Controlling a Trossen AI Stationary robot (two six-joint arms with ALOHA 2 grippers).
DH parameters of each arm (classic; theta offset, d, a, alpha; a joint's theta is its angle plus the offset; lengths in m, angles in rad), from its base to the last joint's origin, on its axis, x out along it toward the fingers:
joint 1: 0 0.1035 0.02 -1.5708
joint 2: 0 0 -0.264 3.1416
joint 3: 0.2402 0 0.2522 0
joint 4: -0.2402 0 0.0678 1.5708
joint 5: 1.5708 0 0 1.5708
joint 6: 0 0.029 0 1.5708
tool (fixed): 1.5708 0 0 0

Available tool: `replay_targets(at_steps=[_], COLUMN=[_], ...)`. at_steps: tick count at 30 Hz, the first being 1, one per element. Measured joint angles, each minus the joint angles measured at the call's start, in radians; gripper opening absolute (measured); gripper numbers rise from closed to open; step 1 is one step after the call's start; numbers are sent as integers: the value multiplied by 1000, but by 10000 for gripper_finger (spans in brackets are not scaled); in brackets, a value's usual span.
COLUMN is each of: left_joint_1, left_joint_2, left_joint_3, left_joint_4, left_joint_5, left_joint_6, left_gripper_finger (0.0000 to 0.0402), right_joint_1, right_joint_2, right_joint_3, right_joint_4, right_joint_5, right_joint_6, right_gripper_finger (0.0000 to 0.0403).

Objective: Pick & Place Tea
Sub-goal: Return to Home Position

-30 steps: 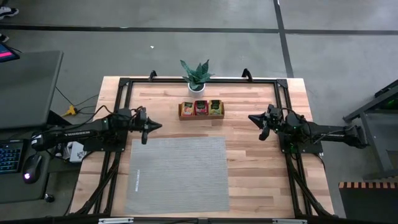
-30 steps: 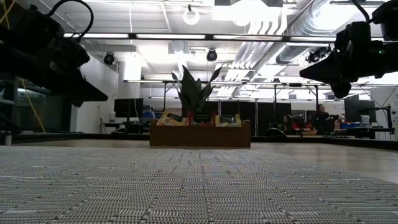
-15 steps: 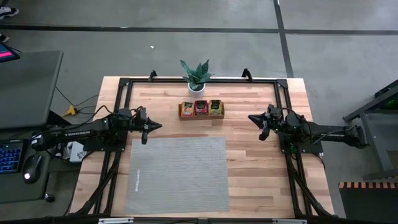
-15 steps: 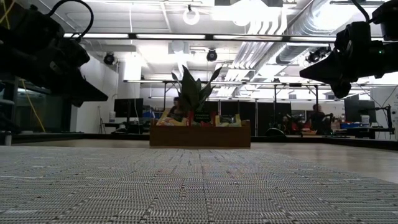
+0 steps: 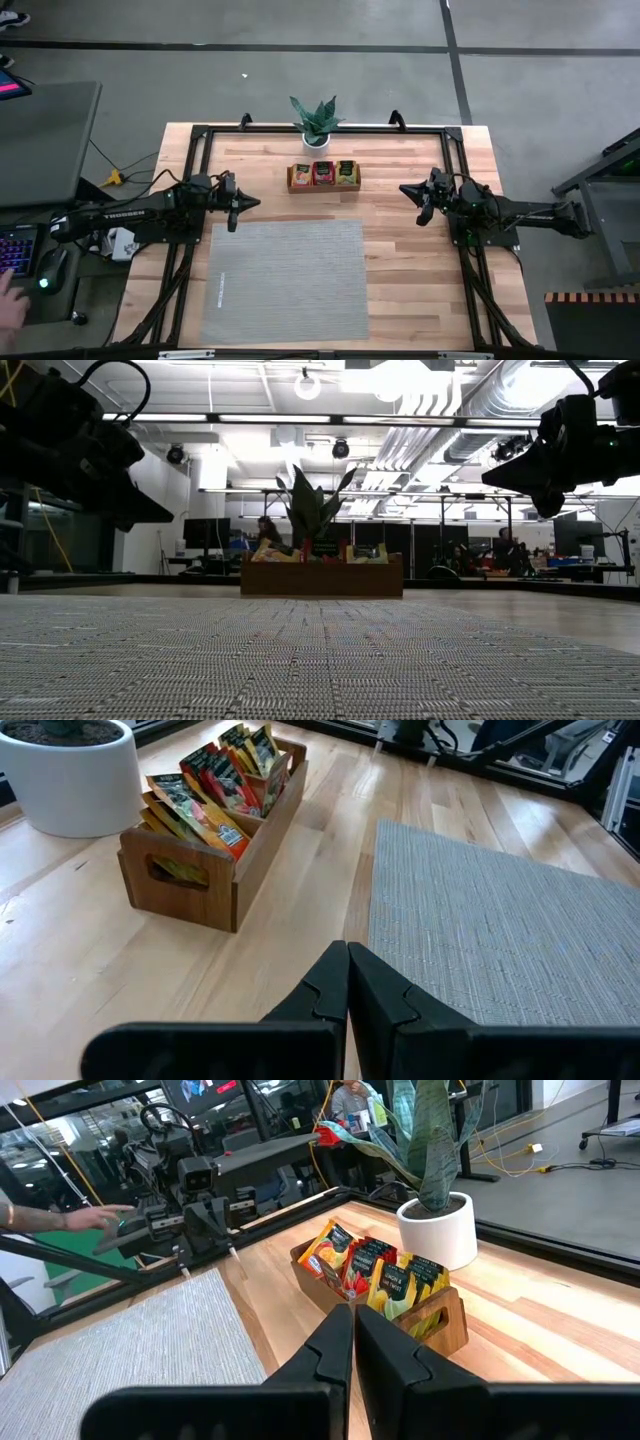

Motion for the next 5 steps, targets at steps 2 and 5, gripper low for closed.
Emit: replay_targets(at_steps=[2, 5], left_joint_1=[0, 0], left_joint_2=[0, 0], left_joint_3=[0, 0], left_joint_4=[0, 0], left_joint_5=[1, 1], left_joint_6=[0, 0], left_gripper_finger=[1, 1], right_joint_1=[0, 0], right_joint_2=[0, 0], right_joint_3=[0, 0], right_joint_4=[0, 0], right_joint_5=[0, 0], right_joint_6=[0, 0], right_gripper_finger=[12, 12])
